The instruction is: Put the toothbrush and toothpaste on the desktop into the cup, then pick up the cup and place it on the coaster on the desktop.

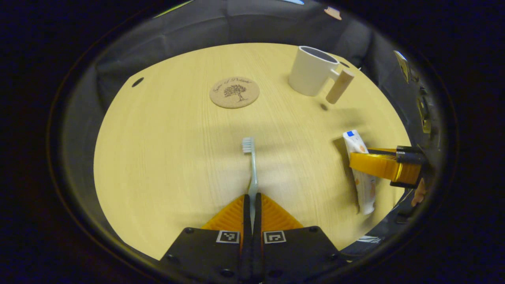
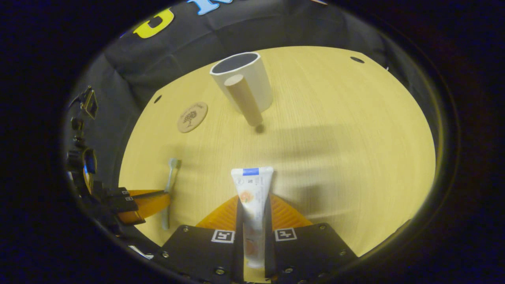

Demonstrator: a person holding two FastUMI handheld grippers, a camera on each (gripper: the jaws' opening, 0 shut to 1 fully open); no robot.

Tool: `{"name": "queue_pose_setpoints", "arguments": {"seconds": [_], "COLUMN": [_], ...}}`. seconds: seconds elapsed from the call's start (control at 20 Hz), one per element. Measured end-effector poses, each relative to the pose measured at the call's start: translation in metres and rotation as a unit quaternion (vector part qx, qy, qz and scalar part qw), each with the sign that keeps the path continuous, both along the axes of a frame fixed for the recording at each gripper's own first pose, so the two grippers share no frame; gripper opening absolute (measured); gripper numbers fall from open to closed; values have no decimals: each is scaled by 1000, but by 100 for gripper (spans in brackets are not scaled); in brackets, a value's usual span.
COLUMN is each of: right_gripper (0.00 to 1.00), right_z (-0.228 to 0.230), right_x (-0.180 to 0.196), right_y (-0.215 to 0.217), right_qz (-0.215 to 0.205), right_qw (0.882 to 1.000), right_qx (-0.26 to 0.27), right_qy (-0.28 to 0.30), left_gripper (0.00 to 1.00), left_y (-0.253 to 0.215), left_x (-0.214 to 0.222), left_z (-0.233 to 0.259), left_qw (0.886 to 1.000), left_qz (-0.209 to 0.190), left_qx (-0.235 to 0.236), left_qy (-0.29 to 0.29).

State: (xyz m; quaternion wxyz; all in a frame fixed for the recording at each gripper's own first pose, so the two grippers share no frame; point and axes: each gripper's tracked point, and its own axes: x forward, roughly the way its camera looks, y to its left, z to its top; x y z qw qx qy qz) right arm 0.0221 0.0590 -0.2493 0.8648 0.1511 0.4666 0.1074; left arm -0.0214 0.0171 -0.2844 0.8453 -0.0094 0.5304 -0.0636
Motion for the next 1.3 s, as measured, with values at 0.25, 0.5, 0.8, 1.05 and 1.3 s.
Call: {"name": "queue_pose_setpoints", "arguments": {"seconds": [0.25,0.5,0.8,1.05,1.3], "right_gripper": [22,22,22,21,21], "right_z": [28,68,111,157,213], "right_x": [4,17,37,52,63], "right_y": [1,-4,-3,6,9], "right_qz": [4,-20,-14,-8,-18], "right_qw": [997,988,974,963,951], "right_qx": [11,17,-4,-13,-2], "right_qy": [-71,-151,-225,-269,-308], "left_gripper": [8,8,8,8,8], "left_y": [-6,5,-6,-12,-20], "left_x": [6,9,40,74,105], "left_z": [28,73,104,147,195], "left_qw": [997,988,975,961,943], "left_qz": [8,15,14,2,-9], "left_qx": [-38,-67,-88,-99,-112], "left_qy": [-67,-139,-205,-258,-312]}}
